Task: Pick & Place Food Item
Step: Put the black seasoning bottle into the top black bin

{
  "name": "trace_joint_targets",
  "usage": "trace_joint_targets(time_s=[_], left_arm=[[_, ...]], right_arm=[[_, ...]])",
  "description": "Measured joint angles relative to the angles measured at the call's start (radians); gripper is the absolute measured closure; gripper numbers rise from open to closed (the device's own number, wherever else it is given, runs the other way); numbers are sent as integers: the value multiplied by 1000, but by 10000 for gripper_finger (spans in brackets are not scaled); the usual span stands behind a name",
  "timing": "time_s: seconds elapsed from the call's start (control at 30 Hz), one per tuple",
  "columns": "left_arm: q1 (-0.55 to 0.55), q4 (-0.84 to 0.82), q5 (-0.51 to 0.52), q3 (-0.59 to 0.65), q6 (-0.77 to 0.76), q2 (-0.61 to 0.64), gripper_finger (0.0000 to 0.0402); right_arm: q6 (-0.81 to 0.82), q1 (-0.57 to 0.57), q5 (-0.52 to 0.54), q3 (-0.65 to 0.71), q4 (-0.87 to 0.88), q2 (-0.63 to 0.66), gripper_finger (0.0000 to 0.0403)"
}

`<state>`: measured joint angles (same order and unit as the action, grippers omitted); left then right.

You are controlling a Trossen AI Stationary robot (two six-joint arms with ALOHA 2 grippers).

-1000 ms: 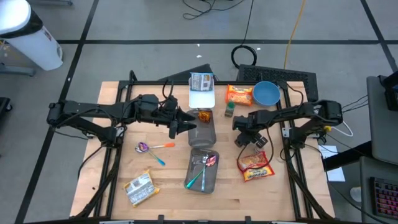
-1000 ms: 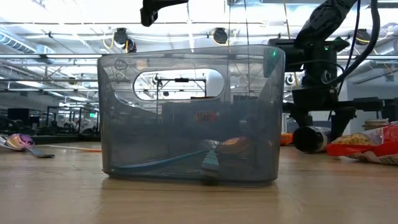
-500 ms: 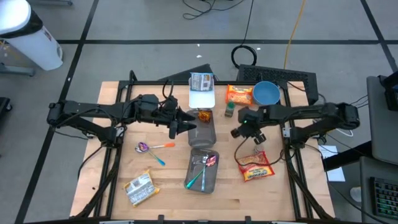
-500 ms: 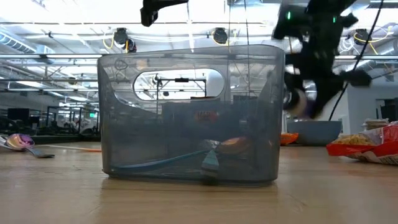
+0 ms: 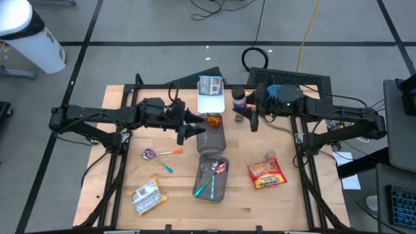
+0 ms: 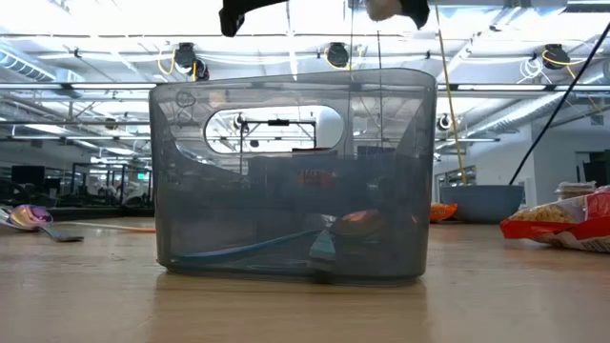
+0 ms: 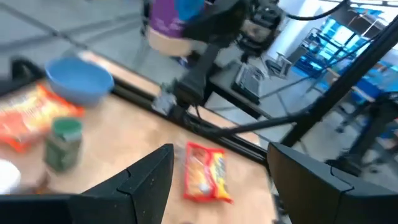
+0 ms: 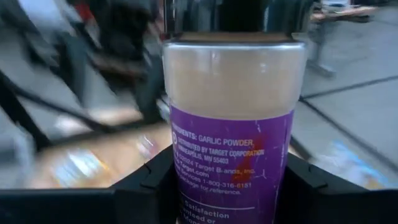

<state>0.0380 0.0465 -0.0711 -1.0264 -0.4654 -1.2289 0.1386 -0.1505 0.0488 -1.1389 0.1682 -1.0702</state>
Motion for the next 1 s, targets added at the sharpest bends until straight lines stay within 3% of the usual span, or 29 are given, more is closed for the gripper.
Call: trace_joint_targets(time_s=[0.17,0.4,0.73,1.0], left_arm=[[-8,74,95,0,135,0,133],[3,197,124,-3,175,0,133],[6,43,93,-127,210,-10,133],[6,23,94,-140,200,-20,133]], right_arm=[[151,36,-81,0,-150,-71,231],[179,126,-106,1,-283,-212,231],[250,161,-102,1,-569,-355,231],[269,161,-103,2,-599,-357,231]])
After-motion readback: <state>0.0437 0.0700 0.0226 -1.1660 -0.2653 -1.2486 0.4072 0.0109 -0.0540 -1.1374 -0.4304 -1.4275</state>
